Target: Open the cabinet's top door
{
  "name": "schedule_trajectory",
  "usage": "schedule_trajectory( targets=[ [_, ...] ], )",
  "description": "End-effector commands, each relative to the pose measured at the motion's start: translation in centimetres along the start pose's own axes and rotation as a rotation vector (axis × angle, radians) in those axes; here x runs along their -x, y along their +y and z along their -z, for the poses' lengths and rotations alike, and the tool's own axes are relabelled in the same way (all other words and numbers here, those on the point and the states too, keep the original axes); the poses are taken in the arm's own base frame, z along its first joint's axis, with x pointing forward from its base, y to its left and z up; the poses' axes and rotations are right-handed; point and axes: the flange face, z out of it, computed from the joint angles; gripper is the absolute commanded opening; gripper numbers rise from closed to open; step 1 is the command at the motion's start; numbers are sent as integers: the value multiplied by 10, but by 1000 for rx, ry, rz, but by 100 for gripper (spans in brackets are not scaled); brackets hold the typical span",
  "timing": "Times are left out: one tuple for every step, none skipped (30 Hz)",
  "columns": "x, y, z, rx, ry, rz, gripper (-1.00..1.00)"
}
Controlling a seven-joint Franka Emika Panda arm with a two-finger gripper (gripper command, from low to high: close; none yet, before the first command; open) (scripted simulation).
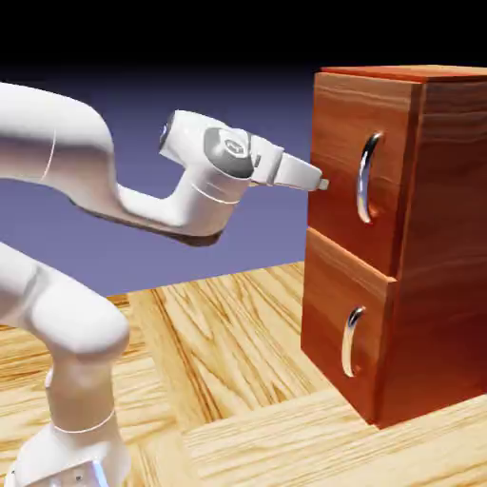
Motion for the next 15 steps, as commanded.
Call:
schedule_trajectory(
  targets=[
    [-1, 2, 1, -9, 10, -2, 0],
    [-3, 3, 1, -18, 20, -4, 0],
    [-4, 5, 2, -27, 30, -6, 0],
    [-5, 7, 2, -36, 40, -9, 0],
    [-7, 9, 2, -45, 50, -11, 0],
    [-8, 12, 2, -55, 60, -14, 0],
    [-10, 14, 2, -64, 69, -17, 0],
    [-11, 17, 2, -74, 79, -20, 0],
    [-12, 19, 2, -84, 88, -23, 0],
    [-14, 22, 2, -94, 98, -26, 0],
    [-15, 25, 1, -104, 107, -29, 0],
    [-17, 28, 1, -114, 116, -33, 0],
    [-18, 31, 0, -125, 125, -36, 0],
    [-20, 34, -1, -135, 133, -40, 0],
    [-21, 37, -2, -146, 142, -43, 0]
  ],
)
